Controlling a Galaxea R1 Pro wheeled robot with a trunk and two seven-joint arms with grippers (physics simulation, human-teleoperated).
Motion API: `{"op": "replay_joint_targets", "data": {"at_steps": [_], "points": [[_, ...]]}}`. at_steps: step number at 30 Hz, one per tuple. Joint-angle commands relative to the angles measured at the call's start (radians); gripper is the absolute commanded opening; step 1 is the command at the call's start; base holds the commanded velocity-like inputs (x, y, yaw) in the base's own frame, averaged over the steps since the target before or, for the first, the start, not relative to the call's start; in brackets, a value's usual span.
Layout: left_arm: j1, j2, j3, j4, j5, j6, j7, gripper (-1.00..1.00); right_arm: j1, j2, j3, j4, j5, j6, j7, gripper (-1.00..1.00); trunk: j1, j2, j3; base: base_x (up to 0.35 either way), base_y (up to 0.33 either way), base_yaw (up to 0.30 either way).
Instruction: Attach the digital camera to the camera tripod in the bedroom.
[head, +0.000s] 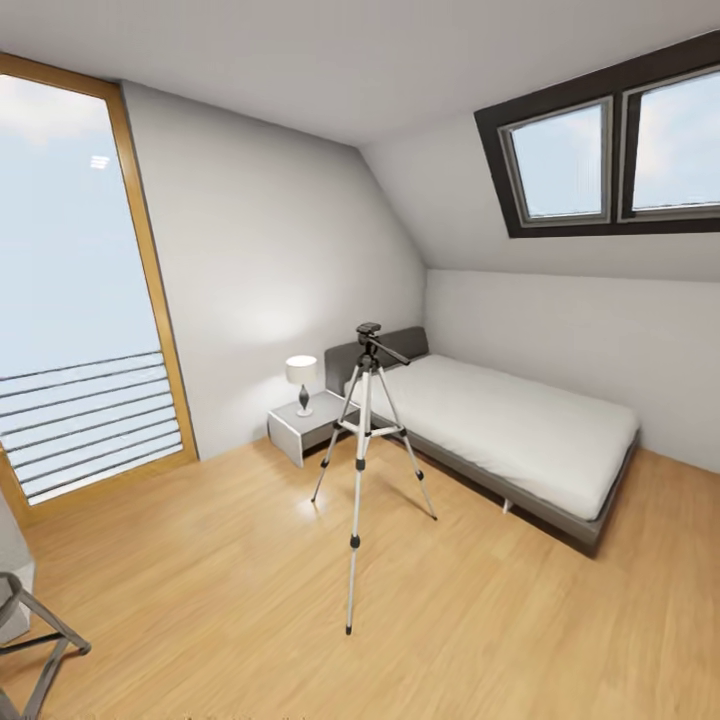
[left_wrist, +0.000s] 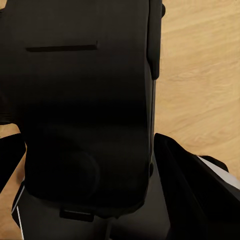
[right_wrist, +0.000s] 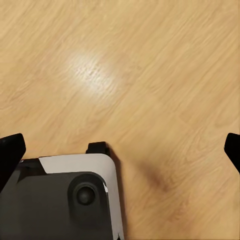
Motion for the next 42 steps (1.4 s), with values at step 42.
{"op": "replay_joint_targets", "data": {"at_steps": [42], "points": [[0.0, 0.0, -0.008, 0.0, 0.007, 0.001, -0.003, -1.0, -0.001, 0.0, 0.008, 0.003, -0.011, -0.007, 0.005, 1.0, 0.0, -0.001, 0.0, 0.105, 0.0, 0.228]]}}
